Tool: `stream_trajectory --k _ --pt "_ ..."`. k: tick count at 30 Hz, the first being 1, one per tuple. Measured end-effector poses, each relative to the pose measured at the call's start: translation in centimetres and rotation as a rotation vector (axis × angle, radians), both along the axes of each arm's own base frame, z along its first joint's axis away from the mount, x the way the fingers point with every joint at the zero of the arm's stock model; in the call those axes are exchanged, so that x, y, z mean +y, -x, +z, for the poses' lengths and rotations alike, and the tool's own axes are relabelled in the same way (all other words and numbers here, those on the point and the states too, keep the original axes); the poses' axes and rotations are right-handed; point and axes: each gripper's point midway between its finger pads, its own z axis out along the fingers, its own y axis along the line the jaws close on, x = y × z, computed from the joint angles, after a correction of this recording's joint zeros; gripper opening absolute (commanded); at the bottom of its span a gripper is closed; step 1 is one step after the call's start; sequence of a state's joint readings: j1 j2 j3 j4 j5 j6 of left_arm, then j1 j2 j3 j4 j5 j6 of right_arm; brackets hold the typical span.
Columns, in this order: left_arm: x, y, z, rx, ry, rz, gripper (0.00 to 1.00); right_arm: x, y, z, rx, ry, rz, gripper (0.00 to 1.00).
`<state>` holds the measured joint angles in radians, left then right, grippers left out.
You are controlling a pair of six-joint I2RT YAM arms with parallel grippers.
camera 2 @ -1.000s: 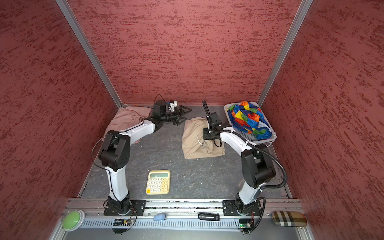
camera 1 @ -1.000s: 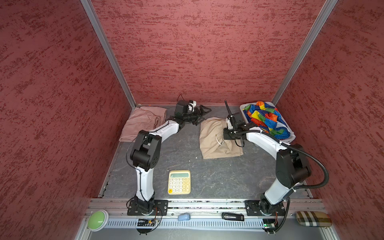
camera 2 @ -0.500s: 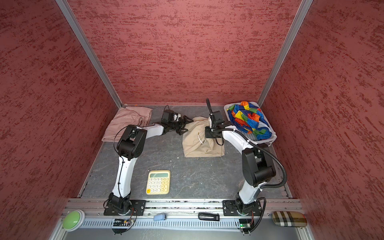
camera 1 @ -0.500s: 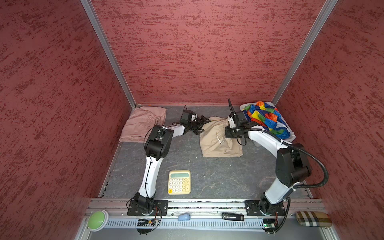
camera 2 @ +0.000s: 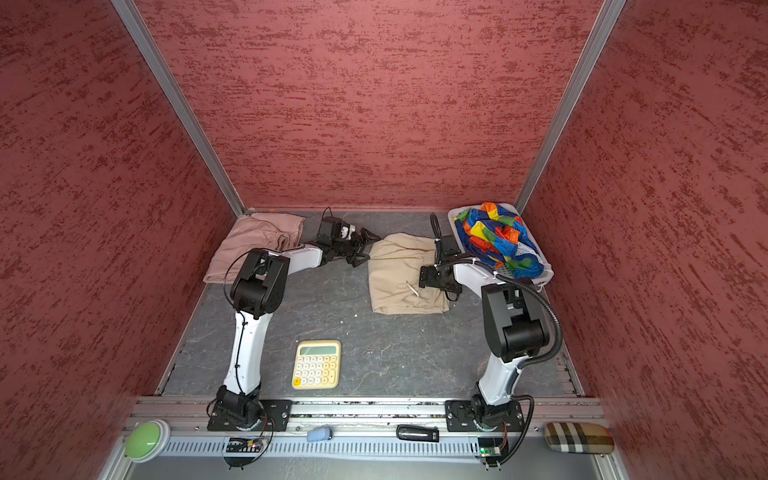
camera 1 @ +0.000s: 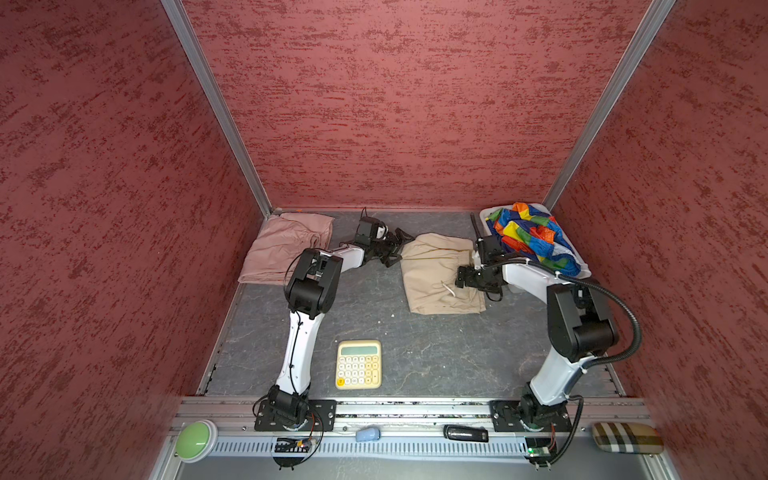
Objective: Fold and stack the shorts
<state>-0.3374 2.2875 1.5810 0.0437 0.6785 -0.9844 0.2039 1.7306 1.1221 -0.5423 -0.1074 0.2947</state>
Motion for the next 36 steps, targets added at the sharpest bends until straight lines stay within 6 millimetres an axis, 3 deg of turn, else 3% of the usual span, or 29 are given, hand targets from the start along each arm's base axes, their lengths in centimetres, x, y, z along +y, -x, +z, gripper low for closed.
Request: stream_trajectory --k 2,6,8,10,13,19,23,26,29,35,36 --pt "0.5 0.8 1.3 -0.014 -0.027 -0.021 0.99 0.0 0.0 2.2 -0.048 -0.005 -0.001 0.99" --pt "1.6 3.3 6.9 -0.111 -0.046 -0.066 0.99 -0.1 0.0 7.0 -0.169 -0.025 -0.004 0.99" --pt "1.7 4.6 9.0 -0.16 -0.046 -0.097 0.99 -0.1 -0.2 8.1 -0.196 -0.031 -0.005 0.99" --pt "1.1 5.5 9.4 -0.185 -0.073 -0.14 0.99 0.0 -0.4 8.0 -0.194 -0.035 -0.006 0.99" --pt "-0.3 6.9 6.9 -0.148 -0.134 -0.216 0.99 0.3 -0.4 6.9 -0.157 -0.046 -0.008 0.99" --pt "-0.8 10.6 -1.8 0.056 -0.283 -0.31 0.99 0.4 -0.3 6.6 -0.144 -0.075 -0.016 0.99" --pt "-0.9 10.3 -1.5 0.046 -0.297 -0.319 0.99 -0.1 0.2 6.3 -0.135 -0.091 -0.027 0.99" --pt "-1.1 10.0 -2.1 0.048 -0.315 -0.324 0.85 -0.6 0.6 6.1 -0.126 -0.103 -0.039 0.99" --pt "-2.0 9.7 -2.8 0.035 -0.331 -0.343 0.61 -0.9 0.9 6.3 -0.131 -0.115 -0.049 0.99" --pt "-2.7 10.0 -4.5 0.052 -0.386 -0.376 0.0 -0.9 0.6 7.2 -0.164 -0.137 -0.049 0.99" --pt "-2.6 10.0 -4.6 0.057 -0.401 -0.377 0.0 -0.8 0.5 7.3 -0.168 -0.142 -0.049 0.99"
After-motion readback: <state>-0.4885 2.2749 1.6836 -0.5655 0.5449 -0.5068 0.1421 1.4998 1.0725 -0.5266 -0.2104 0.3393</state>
